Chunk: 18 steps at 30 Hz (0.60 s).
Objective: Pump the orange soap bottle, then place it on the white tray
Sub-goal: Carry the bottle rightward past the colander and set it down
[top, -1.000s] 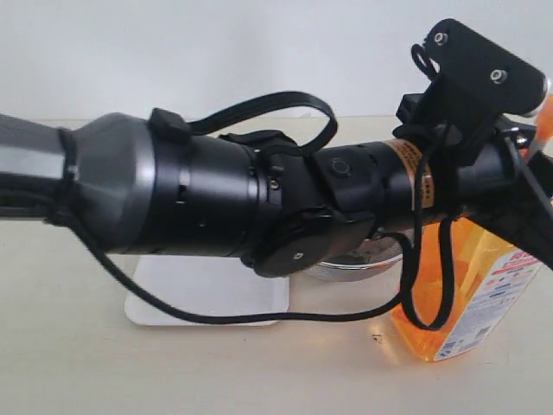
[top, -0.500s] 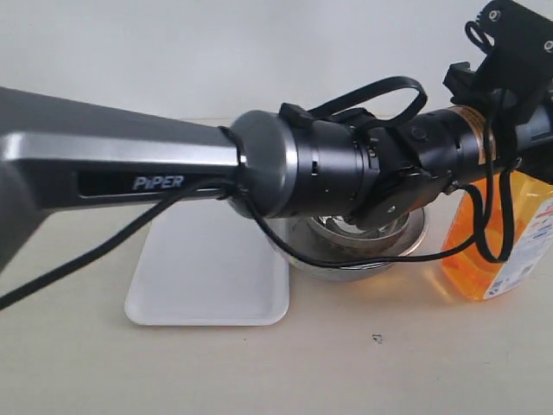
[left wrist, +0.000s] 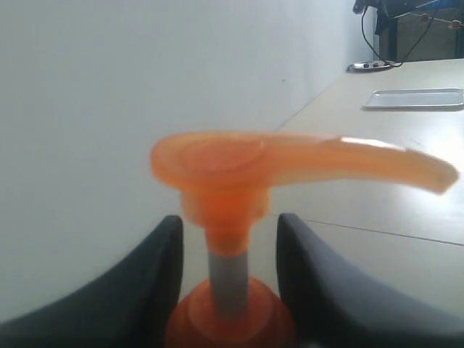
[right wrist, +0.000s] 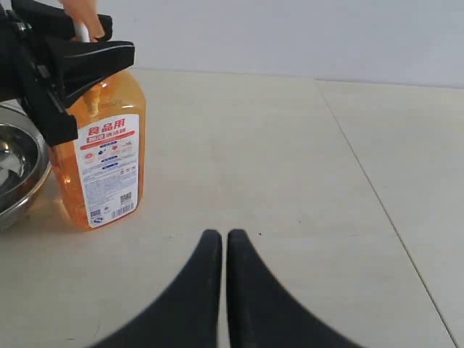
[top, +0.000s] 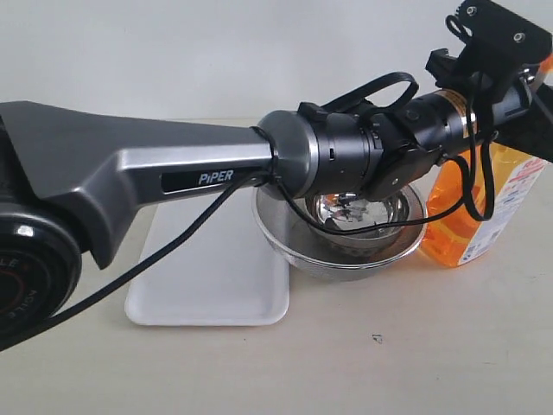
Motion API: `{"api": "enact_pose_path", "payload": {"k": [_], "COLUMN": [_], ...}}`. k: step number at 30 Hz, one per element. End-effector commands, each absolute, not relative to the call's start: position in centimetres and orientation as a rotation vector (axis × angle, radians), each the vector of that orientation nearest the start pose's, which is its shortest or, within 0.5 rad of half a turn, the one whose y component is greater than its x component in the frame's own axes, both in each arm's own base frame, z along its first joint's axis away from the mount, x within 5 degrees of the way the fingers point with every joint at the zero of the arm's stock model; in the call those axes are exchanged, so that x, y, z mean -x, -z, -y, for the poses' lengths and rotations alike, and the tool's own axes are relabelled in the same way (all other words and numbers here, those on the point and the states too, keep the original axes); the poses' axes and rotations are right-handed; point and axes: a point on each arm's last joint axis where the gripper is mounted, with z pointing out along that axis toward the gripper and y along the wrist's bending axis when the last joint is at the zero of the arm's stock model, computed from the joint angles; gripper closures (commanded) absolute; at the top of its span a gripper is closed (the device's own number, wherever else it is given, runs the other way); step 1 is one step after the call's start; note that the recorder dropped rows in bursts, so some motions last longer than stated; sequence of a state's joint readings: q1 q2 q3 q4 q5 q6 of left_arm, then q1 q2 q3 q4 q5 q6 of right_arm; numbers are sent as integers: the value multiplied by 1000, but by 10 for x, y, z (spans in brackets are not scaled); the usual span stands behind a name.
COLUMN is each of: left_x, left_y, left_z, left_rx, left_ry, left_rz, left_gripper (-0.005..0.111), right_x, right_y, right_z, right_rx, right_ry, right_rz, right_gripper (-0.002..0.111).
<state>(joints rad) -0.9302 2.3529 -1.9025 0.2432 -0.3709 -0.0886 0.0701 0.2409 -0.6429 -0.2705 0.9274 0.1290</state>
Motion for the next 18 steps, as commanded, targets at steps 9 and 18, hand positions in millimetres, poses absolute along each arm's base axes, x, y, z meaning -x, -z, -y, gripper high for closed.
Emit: {"api": "enact_pose_path", "payload": {"k": [9,18], "left_x": [-329,-324], "left_y": [-241,-277], "left_z": [453,444], "left_rx": [-778,-839], "left_ry": [799,712], "left_rz": [-1374,-1399], "left_gripper": [43,17], "right_x": [-27,-27], "right_y": [-331,-330], "right_z": [17,17], "right_rx": [-11,-11], "right_ry": [201,201], "right_rz": [-1980,-1984], "right_gripper": [109,109]}}
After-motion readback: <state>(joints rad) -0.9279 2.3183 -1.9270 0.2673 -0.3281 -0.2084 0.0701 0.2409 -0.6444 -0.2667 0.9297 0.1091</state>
